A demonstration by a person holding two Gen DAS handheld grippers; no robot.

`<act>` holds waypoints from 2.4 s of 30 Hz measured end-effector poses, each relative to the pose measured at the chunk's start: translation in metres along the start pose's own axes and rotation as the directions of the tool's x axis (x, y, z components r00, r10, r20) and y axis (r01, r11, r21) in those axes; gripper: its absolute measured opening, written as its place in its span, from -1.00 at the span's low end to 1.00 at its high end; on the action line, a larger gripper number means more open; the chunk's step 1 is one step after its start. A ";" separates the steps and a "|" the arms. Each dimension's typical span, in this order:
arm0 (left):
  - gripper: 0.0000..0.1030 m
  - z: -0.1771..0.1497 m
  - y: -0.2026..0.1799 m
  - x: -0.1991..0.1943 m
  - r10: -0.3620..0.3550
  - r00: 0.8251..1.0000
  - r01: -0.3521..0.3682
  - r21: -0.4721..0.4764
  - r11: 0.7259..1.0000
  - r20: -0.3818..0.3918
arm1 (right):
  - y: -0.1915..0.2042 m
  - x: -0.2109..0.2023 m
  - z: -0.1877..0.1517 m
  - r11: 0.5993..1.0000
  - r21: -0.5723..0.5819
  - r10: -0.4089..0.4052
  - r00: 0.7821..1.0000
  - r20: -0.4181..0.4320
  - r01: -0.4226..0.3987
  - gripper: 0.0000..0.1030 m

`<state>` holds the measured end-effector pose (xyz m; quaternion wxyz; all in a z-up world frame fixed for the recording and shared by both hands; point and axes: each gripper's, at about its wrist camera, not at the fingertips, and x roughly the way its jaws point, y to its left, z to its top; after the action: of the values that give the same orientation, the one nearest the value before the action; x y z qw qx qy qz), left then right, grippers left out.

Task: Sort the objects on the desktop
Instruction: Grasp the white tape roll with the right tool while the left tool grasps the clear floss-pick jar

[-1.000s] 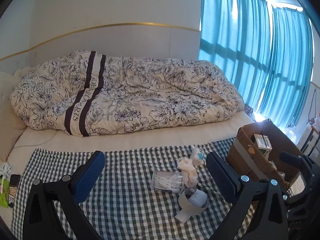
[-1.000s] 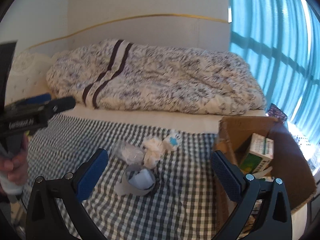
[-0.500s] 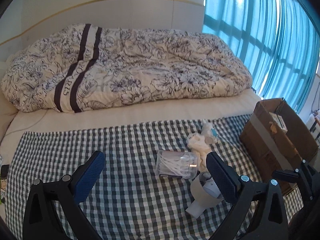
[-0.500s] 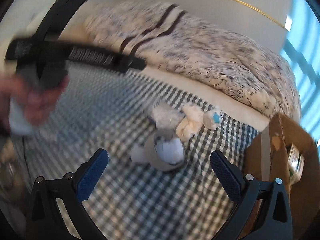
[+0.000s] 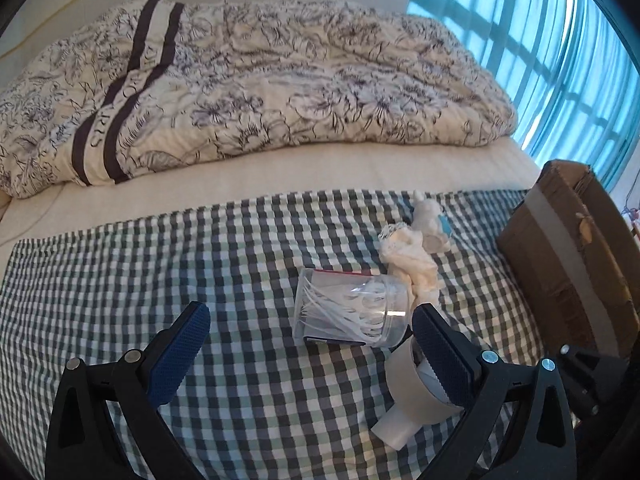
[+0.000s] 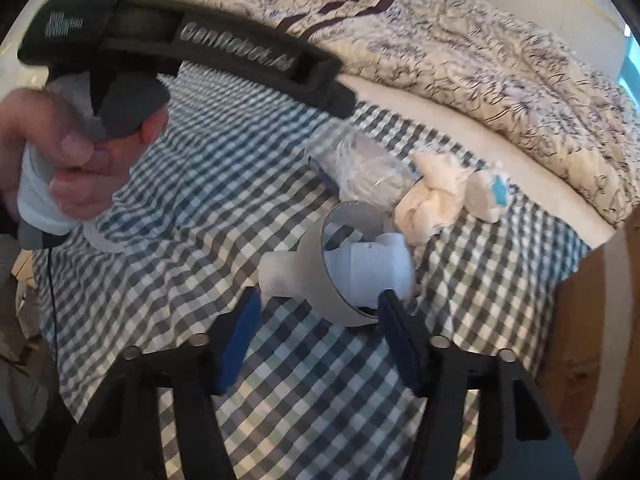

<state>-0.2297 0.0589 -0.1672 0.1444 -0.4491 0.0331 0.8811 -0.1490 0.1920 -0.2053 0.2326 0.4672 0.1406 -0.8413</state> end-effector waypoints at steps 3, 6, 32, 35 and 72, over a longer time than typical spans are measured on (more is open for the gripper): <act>1.00 0.001 -0.001 0.008 0.002 1.000 -0.002 -0.004 1.000 -0.012 | -0.005 0.002 0.001 0.999 0.018 0.032 0.999 0.009 -0.032 -0.02; 1.00 0.002 -0.004 0.015 0.009 1.000 -0.010 -0.006 1.000 -0.022 | -0.011 0.003 0.001 0.997 0.043 0.070 0.997 0.016 -0.070 -0.21; 1.00 0.003 -0.020 0.057 0.001 0.998 -0.001 -0.001 1.000 -0.060 | -0.057 -0.034 0.001 0.964 0.259 0.007 0.984 0.179 -0.054 -0.93; 1.00 -0.001 -0.027 0.062 -0.009 0.997 0.010 0.019 1.000 -0.072 | -0.062 -0.041 0.001 0.956 0.289 -0.010 0.980 0.199 -0.049 -0.93; 0.76 -0.007 -0.024 -0.046 0.046 0.987 -0.040 -0.040 0.998 0.155 | -0.036 -0.129 0.010 0.952 0.307 -0.116 0.920 0.374 -0.005 -0.93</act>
<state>-0.1915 0.0703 -0.1333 0.1193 -0.3805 0.0152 0.9169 -0.1161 0.2520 -0.0893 0.1572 0.3174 -0.0251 -0.9348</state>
